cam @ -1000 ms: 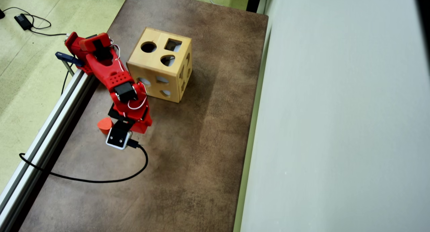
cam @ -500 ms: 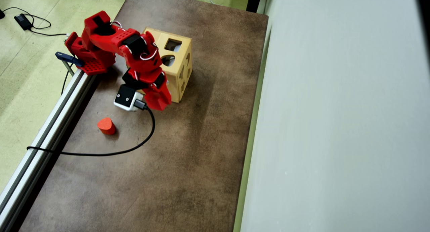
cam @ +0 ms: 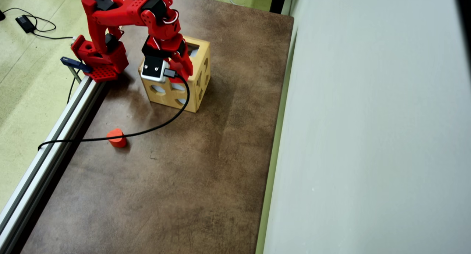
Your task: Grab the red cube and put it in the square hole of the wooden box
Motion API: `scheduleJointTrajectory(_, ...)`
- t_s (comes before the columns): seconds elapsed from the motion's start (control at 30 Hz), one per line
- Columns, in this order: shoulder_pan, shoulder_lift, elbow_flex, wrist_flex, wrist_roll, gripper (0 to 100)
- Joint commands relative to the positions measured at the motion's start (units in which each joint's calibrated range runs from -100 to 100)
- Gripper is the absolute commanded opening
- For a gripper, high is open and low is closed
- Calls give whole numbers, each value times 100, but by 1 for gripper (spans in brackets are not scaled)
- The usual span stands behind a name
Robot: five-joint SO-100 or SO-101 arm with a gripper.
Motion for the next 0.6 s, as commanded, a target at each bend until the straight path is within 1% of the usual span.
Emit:
scheduleJointTrajectory(0.0, -36, -471, 178, 33, -186, 3)
scheduleJointTrajectory(0.1, -88, -479, 178, 25, -322, 3)
scheduleJointTrajectory(0.2, -378, -428, 178, 25, -454, 3)
scheduleJointTrajectory(0.37, -920, -403, 97, 9, -825, 3)
scheduleJointTrajectory(0.57, -1388, -471, 79, 1, -1099, 3)
